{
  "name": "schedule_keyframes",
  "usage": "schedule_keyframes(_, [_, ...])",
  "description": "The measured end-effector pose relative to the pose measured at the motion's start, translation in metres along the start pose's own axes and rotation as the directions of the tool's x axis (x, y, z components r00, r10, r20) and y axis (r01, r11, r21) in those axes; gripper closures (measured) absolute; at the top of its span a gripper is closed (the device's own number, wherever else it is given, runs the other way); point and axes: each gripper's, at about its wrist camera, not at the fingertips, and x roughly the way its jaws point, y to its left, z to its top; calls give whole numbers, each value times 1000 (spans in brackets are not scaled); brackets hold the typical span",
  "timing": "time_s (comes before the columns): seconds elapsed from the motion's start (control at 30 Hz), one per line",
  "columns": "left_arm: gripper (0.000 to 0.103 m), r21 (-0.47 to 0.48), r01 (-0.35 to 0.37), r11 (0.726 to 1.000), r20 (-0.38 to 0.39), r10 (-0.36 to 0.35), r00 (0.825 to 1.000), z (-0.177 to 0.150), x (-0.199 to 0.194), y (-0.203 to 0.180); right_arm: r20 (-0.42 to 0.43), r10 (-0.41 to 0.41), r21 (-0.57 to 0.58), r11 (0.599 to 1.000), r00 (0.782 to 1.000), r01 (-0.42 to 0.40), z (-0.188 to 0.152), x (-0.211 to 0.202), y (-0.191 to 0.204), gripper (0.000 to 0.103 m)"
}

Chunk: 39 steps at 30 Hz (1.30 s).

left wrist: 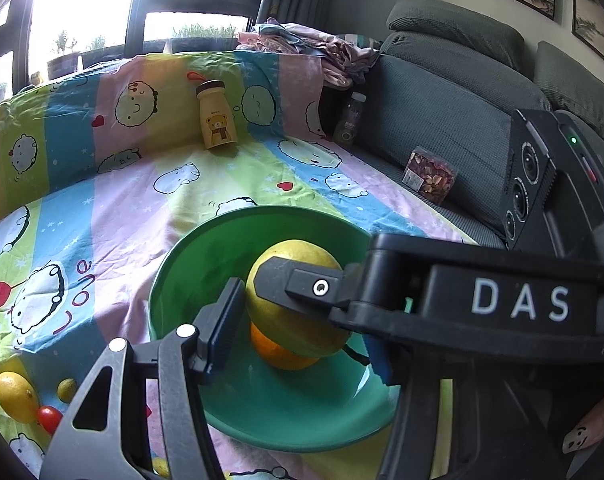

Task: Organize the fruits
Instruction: 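Lower the pomelo into the basin beside the orange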

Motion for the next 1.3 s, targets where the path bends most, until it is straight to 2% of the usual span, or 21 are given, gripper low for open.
schedule_keyframes(1.3, [48, -69, -3, 998, -54, -1, 999, -9, 7, 21, -64, -38, 0, 999, 997, 38, -2, 21, 3, 39])
